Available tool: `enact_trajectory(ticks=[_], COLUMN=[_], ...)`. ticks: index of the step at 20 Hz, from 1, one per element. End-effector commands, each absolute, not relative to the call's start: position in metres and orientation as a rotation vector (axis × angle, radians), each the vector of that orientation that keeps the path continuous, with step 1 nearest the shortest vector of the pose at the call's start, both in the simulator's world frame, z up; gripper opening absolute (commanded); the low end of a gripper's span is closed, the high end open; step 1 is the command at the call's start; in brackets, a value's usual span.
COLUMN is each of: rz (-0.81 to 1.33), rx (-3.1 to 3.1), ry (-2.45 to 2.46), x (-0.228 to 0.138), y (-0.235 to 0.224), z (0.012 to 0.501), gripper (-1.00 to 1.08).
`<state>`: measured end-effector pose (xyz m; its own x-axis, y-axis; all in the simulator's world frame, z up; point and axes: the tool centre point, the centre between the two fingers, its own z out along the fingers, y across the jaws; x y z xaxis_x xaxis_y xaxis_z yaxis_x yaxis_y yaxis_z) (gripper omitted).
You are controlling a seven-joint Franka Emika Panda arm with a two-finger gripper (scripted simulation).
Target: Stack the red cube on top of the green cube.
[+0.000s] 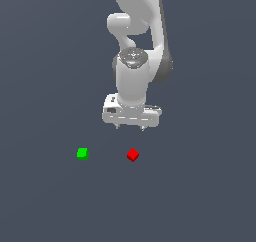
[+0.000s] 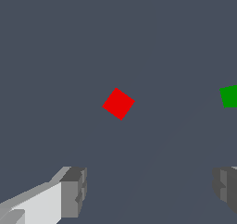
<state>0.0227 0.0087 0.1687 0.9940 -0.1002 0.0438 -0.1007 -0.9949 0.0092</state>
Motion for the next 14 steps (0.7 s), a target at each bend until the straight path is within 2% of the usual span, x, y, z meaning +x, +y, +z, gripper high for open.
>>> enact_trajectory(ticks=[1, 14], rz=[0.062, 0.026], rx=[3.121, 3.04], ry=[-0.231, -0.767], x=[0.026, 0.057], y=[0.011, 0.022], z=[0.161, 0.106], gripper=[1.0, 1.0])
